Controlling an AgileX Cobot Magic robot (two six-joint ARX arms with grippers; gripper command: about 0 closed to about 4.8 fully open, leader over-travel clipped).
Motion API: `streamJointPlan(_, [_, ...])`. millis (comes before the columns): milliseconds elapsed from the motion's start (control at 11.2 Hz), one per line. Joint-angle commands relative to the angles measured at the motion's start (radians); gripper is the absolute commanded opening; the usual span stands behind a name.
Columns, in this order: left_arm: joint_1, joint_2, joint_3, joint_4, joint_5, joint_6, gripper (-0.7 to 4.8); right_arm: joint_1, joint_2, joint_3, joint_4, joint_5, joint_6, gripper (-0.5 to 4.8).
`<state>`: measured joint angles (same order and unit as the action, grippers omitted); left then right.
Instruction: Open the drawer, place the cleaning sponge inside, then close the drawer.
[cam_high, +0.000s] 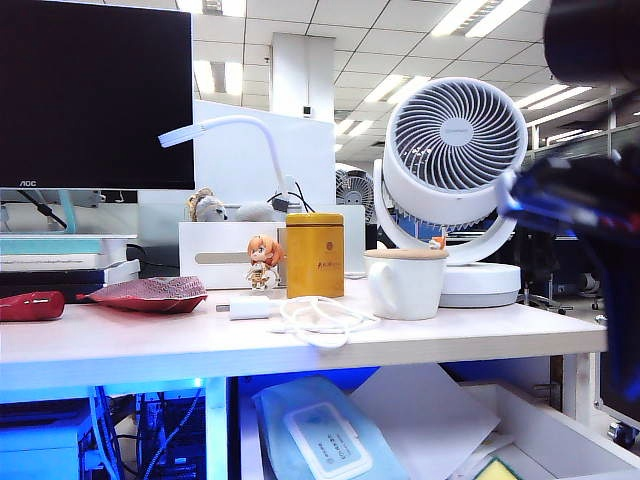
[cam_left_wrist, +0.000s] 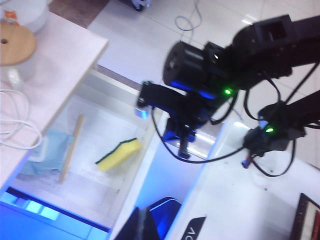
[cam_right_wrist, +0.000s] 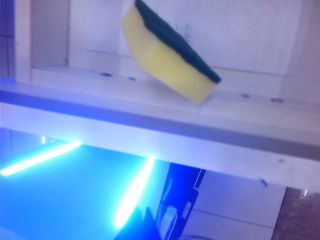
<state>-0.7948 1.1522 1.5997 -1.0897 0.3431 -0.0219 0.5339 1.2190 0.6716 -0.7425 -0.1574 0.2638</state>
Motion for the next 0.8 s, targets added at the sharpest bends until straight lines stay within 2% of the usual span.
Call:
streamJointPlan(89, [0.000,-0.005,0.005,0.006,-0.007,0.009,-0.06,-0.001,0.009,-0.059,0.048,0.010,0.028,-0.09])
streamJointPlan(805, [0.000,-0.004,0.005,0.006,-0.009,0.014,-0.06,-0.001,0.290,-0.063,0.180,0.051,-0.046,-0.09])
